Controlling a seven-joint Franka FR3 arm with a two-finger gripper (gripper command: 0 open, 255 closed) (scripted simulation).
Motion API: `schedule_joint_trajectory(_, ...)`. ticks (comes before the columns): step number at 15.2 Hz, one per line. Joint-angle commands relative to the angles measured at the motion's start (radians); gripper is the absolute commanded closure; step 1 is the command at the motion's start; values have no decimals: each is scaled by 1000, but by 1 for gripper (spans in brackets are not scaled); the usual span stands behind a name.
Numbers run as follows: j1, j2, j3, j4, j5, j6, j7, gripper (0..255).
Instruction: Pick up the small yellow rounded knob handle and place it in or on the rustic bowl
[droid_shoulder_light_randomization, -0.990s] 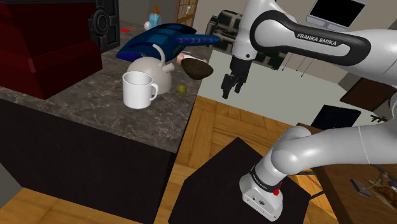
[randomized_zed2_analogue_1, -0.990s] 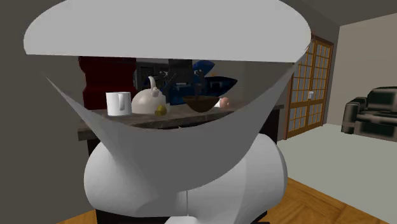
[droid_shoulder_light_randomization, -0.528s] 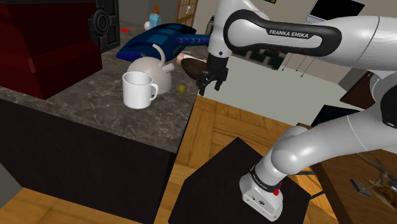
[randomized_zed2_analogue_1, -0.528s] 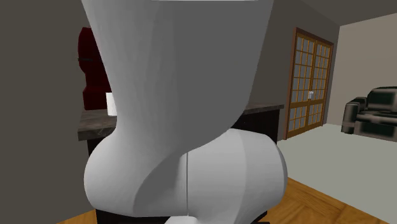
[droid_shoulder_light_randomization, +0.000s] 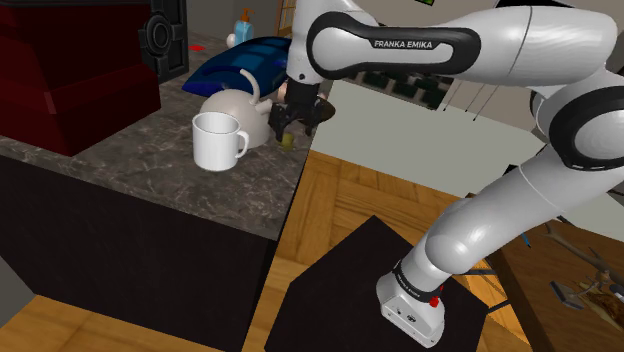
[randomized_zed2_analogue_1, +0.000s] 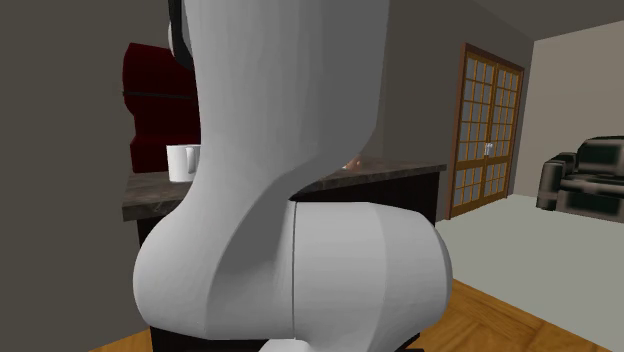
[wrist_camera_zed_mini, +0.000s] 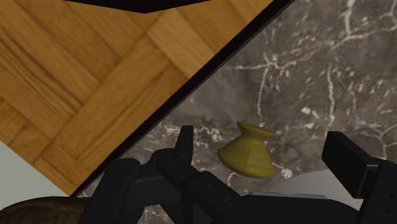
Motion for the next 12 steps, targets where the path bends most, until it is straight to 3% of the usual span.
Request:
schedule_joint_trajectory(1,0,24,8,1,-7,27,19,0)
schedule_joint_trajectory(7,0,33,10,-66,-10,102,21,0)
schedule_joint_trajectory(12,0,33,10,-66,-10,102,21,0)
